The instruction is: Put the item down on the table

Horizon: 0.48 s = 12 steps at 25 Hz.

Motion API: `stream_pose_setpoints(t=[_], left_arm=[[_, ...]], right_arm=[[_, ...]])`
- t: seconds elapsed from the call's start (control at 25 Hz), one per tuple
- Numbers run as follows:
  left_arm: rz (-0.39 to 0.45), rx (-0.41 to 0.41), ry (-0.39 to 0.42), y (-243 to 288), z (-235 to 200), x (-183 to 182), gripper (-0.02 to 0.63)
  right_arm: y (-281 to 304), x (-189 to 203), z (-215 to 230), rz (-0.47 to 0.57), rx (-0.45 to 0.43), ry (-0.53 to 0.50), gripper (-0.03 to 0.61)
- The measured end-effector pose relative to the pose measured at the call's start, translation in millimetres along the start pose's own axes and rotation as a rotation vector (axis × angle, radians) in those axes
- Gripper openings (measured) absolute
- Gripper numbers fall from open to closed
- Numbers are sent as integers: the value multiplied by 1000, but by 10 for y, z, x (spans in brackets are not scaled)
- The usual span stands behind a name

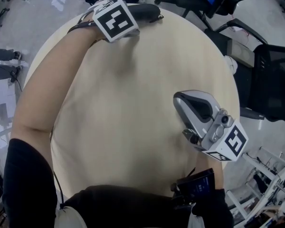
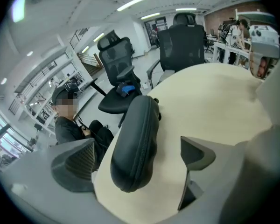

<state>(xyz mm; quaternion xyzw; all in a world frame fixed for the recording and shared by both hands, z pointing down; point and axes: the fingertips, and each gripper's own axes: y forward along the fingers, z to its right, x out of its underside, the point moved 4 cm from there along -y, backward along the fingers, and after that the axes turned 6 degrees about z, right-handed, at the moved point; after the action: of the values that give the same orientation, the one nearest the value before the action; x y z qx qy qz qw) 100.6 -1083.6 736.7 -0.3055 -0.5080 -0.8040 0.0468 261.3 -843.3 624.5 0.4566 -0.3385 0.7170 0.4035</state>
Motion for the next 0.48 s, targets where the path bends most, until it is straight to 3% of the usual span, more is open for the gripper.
stream_pose_setpoints(t=[0.2,0.36,0.48], left_arm=[[294,-98,-107,-698,130,-25,552],[495,-92,-248,-1496,510,235,551],[601,-76,-406,-2136,807,543,546]], right_arm=[[-72,-50,-20,16,24,15,14],[-195,-113,-134,7,76,47,14],[-276,-224,-275,-13,115,50,14]])
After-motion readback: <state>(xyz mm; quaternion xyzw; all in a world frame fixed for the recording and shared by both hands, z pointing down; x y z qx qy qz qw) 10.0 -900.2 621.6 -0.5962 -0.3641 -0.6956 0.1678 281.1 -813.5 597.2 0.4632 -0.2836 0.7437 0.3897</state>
